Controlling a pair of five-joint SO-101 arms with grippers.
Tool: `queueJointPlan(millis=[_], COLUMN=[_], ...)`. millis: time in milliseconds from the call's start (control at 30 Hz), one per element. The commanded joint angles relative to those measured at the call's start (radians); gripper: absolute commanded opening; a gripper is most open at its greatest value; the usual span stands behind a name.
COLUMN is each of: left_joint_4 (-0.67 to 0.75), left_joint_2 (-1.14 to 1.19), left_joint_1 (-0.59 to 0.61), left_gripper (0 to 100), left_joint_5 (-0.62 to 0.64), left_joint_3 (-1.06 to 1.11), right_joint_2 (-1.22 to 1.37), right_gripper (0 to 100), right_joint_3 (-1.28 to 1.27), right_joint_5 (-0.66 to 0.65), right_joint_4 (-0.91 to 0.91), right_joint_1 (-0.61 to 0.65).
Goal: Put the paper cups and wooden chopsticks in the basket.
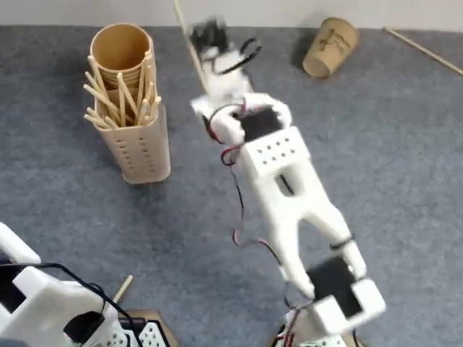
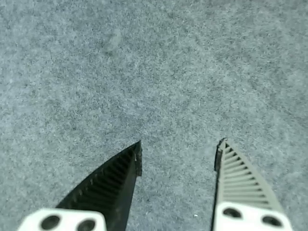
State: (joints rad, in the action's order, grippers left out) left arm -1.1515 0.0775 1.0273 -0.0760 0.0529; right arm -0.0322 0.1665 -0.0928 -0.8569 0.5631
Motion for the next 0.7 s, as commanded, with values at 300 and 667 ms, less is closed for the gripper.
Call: queueJointPlan(millis=[300,667], left_joint_4=[0.003,0.003], left_joint_2=[-0.022,-0.024], left_joint_1=[-0.001,0.005], left_gripper=[26,26], left_joint_5=[0.003,0.003], left_joint_3=[-0.012,-0.008], right_joint_2=[-0.045,-0.025], right_gripper=[0.8,4.5], right_joint_3=[-0.117,-0.556], right_joint_5=[0.015,0.015], right_joint_4=[0.983,1.187], right_joint_1=[0.202,0.234])
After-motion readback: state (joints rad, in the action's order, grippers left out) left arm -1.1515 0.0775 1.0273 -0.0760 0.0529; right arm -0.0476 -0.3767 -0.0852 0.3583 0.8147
